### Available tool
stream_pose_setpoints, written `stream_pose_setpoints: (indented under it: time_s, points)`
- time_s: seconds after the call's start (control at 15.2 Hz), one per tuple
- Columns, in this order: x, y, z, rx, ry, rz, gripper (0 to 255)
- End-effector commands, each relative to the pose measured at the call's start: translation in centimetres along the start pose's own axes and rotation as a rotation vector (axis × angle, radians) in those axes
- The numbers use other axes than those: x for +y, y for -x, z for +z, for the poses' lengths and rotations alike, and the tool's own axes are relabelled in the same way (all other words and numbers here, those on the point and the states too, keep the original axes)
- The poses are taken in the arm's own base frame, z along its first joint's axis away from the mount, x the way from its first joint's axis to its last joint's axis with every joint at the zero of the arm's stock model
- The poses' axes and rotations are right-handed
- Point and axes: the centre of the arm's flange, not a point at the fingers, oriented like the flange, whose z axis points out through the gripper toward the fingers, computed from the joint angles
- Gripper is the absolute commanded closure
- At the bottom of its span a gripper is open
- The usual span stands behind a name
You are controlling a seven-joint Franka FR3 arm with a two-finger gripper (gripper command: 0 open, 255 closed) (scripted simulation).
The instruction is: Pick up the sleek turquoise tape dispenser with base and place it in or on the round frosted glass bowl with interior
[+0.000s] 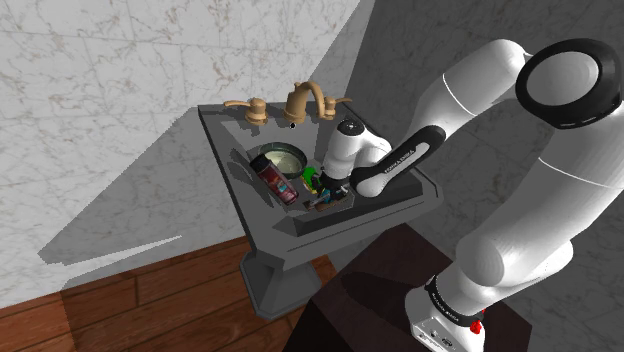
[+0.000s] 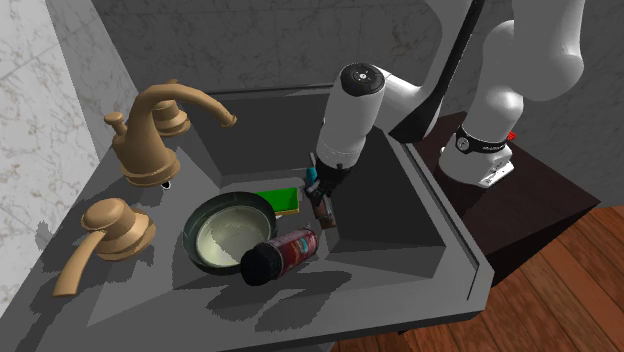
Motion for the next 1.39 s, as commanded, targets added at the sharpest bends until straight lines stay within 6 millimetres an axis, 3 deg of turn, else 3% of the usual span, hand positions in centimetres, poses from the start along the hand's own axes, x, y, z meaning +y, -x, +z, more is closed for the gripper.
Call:
stream_pose_setpoints:
  time_s: [0.0, 0.46, 1.32]
  points:
    - [0.0, 0.0, 0.0, 0.0, 0.001, 0.0, 255]
    - [0.0, 0.0, 0.0, 0.0, 0.001, 0.0, 255]
    - [-0.1, -1.3, -6.7, 0.0, 0.001, 0.0, 255]
